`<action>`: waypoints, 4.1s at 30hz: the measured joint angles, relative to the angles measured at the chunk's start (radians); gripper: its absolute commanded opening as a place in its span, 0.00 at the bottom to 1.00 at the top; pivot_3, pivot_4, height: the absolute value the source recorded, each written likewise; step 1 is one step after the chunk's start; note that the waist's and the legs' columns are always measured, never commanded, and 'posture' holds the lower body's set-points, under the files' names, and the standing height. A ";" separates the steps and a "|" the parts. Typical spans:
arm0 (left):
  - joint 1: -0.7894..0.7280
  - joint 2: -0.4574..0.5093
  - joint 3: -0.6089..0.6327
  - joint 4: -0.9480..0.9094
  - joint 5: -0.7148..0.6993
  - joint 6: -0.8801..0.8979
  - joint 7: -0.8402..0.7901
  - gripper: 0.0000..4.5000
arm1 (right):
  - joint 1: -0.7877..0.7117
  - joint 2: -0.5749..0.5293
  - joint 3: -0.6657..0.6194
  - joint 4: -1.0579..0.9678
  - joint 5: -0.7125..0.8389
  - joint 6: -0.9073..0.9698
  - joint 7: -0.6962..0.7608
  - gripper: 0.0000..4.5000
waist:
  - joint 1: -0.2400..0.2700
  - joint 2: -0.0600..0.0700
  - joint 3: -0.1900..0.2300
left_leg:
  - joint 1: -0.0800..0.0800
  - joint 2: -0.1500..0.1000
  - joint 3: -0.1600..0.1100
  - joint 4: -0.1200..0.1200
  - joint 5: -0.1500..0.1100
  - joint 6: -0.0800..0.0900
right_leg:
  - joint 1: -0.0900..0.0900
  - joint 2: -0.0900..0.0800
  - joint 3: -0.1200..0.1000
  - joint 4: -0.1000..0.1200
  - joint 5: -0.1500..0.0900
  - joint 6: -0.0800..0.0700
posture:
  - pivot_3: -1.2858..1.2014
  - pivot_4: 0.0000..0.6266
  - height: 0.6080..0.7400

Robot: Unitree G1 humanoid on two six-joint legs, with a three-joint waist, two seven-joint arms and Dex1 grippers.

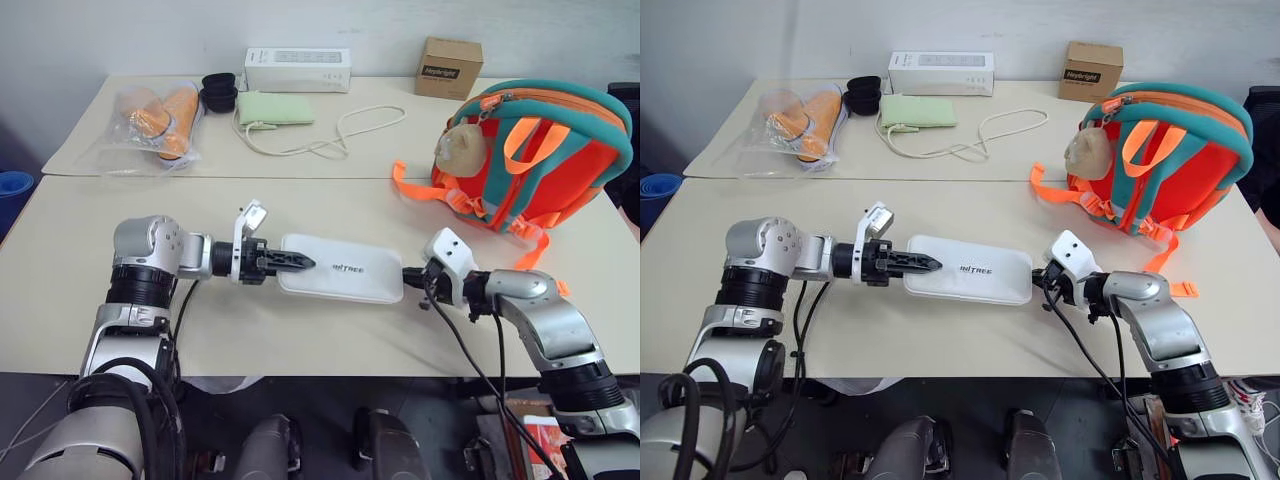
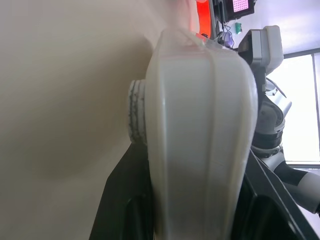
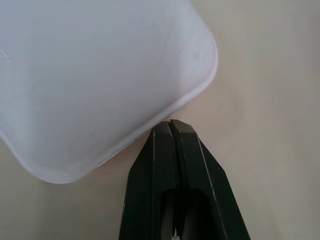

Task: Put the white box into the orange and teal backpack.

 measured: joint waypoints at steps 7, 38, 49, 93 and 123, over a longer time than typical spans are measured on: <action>-0.001 -0.042 0.131 -0.027 -0.057 0.067 0.080 0.29 | 0.055 -0.019 -0.095 -0.079 0.080 0.061 0.001 0.08 | 0.002 -0.001 0.000 | -0.001 0.000 0.000 0.000 0.000 0.000 | 0.000 0.000 0.002 0.000 0.000 0.000 | 0.52 0.24 1.00; 0.096 0.082 0.541 -0.408 -0.573 0.079 0.582 0.29 | -0.534 -0.036 -0.330 0.746 0.195 -0.014 0.035 0.78 | -0.013 -0.002 0.001 | 0.000 0.000 0.002 -0.002 -0.001 -0.003 | -0.001 0.002 0.008 -0.002 0.000 0.000 | 0.52 0.24 1.00; 0.148 0.130 0.511 -0.439 -0.533 -0.006 0.588 0.29 | -0.525 -0.030 -0.303 0.739 0.187 -0.046 0.147 0.00 | -0.028 -0.002 0.001 | 0.001 0.001 0.003 -0.003 -0.002 -0.004 | -0.003 0.003 0.009 -0.001 0.000 0.000 | 0.52 0.24 1.00; -0.097 0.231 -0.153 -0.286 0.109 -0.953 -0.362 0.29 | -0.060 -0.456 -0.422 -0.205 0.951 0.599 0.467 0.00 | 0.018 -0.002 0.002 | 0.000 0.001 0.003 0.000 -0.006 0.000 | -0.001 -0.001 0.007 -0.010 0.000 0.000 | 0.52 0.24 1.00; -0.326 -0.158 -0.235 0.108 0.413 -1.310 -0.455 0.29 | -0.074 -0.405 -0.442 -0.286 1.058 0.537 0.331 0.00 | 0.026 -0.003 0.002 | -0.010 0.000 -0.001 0.007 -0.007 0.008 | -0.004 -0.001 -0.007 -0.009 0.003 0.005 | 0.52 0.24 1.00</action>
